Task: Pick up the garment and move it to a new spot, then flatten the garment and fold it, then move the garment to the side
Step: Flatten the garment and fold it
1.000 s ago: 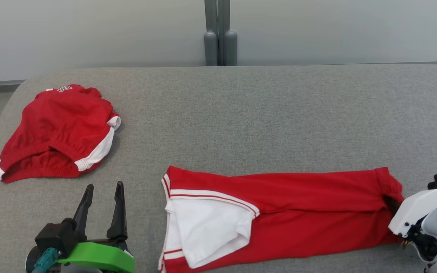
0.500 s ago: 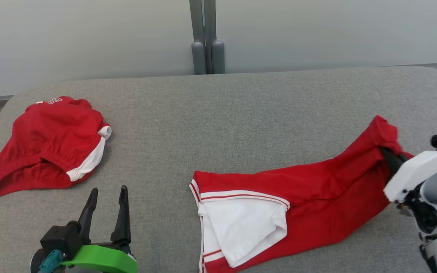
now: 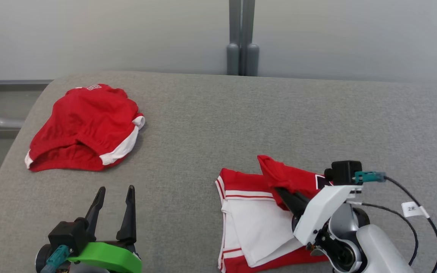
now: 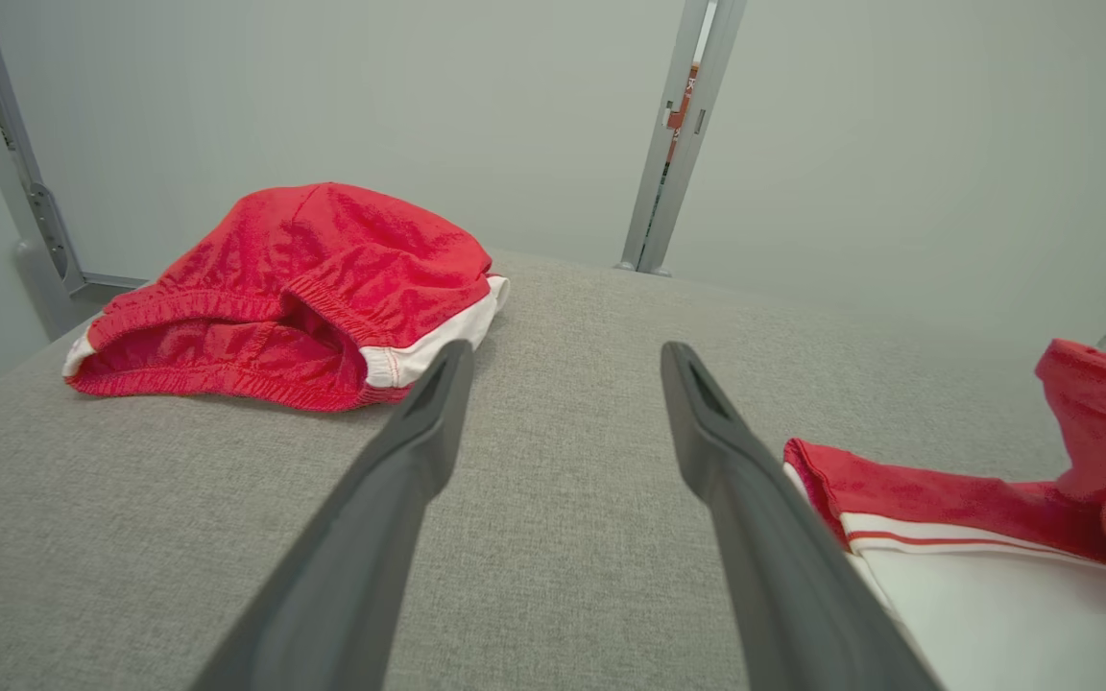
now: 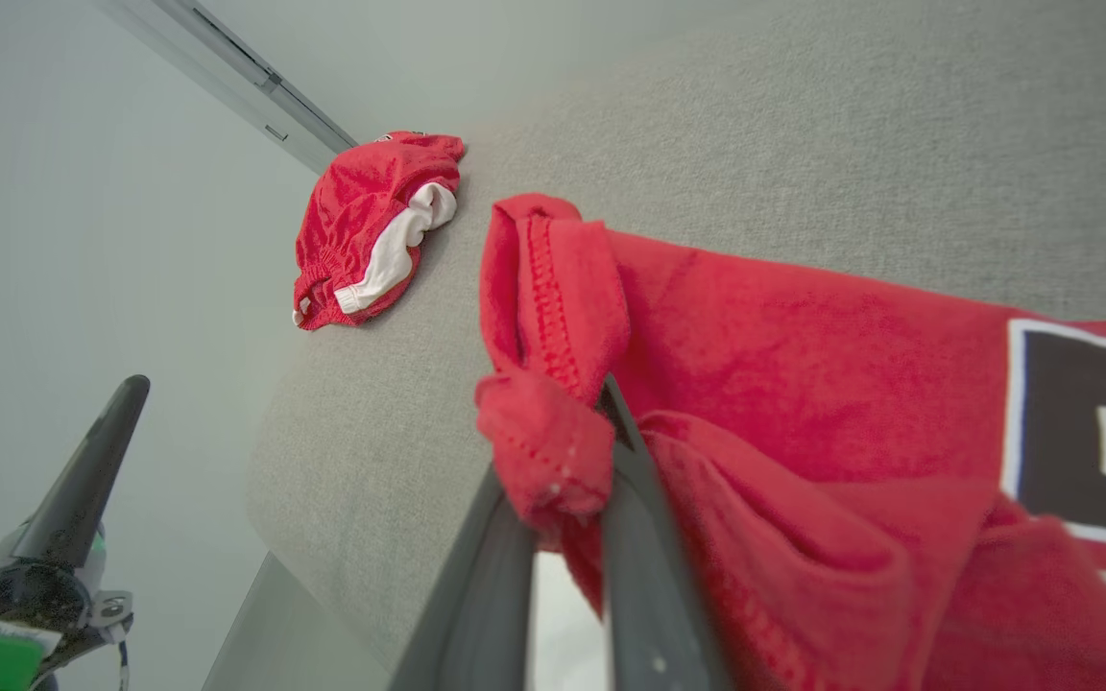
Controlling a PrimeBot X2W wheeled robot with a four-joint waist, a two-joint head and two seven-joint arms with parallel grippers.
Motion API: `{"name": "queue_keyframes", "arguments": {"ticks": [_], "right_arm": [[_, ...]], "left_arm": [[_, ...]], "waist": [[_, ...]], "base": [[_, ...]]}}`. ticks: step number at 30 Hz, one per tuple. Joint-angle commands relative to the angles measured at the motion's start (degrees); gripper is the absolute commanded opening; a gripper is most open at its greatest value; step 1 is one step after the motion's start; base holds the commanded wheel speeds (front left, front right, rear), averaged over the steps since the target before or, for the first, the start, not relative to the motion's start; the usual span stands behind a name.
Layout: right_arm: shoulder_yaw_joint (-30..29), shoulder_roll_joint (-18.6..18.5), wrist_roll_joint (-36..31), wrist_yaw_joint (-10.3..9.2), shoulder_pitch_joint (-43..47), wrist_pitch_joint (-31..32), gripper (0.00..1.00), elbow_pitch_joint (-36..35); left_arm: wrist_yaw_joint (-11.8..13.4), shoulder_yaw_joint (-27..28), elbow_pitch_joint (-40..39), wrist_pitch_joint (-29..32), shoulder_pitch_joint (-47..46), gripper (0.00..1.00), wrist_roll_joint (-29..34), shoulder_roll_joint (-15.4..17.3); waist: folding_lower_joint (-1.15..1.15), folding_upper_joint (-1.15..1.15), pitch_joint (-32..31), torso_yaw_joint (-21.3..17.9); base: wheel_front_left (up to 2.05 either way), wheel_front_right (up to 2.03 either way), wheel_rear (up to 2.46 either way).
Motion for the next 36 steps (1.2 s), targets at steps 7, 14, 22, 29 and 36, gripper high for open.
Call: {"name": "queue_keyframes", "arguments": {"ticks": [7, 14, 22, 29, 36], "right_arm": [[6.27, -0.02, 5.29, 0.02, -3.24, -5.93, 0.0, 10.28], [12.64, -0.03, 10.09, 0.02, -7.31, -11.69, 1.0, 18.02], [12.7, -2.58, 10.39, 0.01, -8.88, -17.73, 1.0, 13.44], [5.36, -10.24, 6.33, 0.01, -6.04, -22.94, 1.0, 4.42], [-4.15, -14.77, -0.93, 0.01, -0.77, -28.11, 1.0, -0.39]], "left_arm": [[-0.39, -0.2, 0.58, 0.05, -2.06, 1.0, 0.4, 0.46], [-0.05, 0.14, 1.49, -0.33, -2.18, 1.0, -0.08, 0.0], [0.26, 0.98, 1.67, -0.77, -0.7, 1.0, -0.55, -0.07], [0.73, 1.89, 0.4, -1.06, 0.54, 1.0, -0.33, -0.09], [0.82, 3.11, -0.84, -1.29, 1.64, 1.0, -0.12, -0.44]], "waist": [[0.0, 0.0, 1.43, 6.38], [0.0, 0.0, 1.71, 5.77], [0.0, 0.0, 0.38, 1.6], [0.0, 0.0, -0.64, -2.01], [0.0, 0.0, -1.26, -4.51]], "base": [[0.0, 0.0, 0.0], [0.0, 0.0, 0.0], [0.0, 0.0, 0.0], [0.0, 0.0, 0.0], [0.0, 0.0, 0.0]]}}
